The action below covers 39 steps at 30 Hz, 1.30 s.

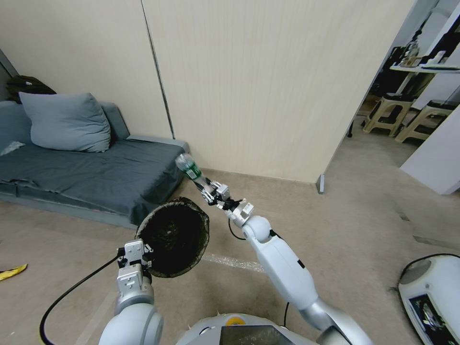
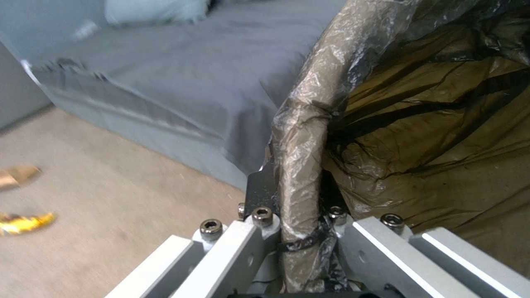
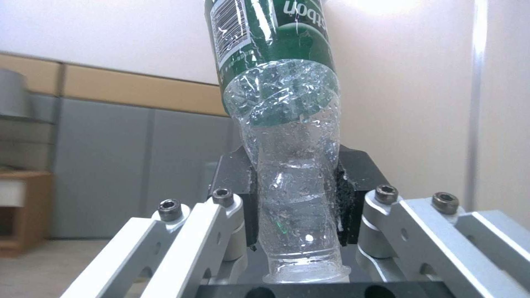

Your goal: Pick up the trash bin, then pick up the garbage from the floor and place it into the trash bin.

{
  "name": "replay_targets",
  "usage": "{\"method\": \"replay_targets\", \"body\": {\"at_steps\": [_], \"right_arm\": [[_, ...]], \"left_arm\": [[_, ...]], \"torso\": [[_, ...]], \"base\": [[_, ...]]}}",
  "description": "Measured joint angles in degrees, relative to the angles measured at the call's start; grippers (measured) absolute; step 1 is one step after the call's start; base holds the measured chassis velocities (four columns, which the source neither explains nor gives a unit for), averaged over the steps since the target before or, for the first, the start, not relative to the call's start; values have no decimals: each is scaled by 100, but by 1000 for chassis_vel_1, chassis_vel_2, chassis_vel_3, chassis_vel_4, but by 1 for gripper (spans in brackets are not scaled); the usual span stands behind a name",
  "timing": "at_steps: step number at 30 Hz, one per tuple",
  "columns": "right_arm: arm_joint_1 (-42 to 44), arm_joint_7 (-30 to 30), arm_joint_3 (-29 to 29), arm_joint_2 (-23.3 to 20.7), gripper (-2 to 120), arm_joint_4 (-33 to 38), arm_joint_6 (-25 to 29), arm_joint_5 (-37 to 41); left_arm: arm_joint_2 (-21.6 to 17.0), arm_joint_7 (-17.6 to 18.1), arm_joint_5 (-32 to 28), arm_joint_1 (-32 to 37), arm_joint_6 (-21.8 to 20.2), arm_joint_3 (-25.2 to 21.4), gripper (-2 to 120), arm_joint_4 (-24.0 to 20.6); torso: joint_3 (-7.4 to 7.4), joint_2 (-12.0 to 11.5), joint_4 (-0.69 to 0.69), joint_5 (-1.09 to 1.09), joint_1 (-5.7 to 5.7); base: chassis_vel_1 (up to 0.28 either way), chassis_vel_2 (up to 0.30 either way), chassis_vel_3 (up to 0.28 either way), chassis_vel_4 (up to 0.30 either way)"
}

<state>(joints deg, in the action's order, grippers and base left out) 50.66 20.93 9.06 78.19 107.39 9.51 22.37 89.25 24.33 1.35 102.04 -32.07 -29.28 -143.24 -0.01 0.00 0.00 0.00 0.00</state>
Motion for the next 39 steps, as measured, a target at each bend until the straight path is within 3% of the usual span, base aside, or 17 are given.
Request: {"method": "replay_targets", "body": {"at_steps": [7, 12, 39], "right_arm": [[418, -22, 491, -161, 23, 142, 16, -298], [622, -54, 684, -228, 23, -183, 191, -612], [1066, 295, 258, -430, 23, -705, 592, -975]], "left_arm": [[-15, 99, -374, 5, -227, 6, 0, 0], [-32, 208, -660, 17, -368, 21, 0, 0], [-84, 282, -884, 15, -442, -109, 0, 0]], "torso": [[0, 0, 0, 0, 0], [0, 0, 0, 0, 0], [1, 0, 0, 1, 0]], "base": [[0, 0, 0, 0], [0, 0, 0, 0], [0, 0, 0, 0]]}}
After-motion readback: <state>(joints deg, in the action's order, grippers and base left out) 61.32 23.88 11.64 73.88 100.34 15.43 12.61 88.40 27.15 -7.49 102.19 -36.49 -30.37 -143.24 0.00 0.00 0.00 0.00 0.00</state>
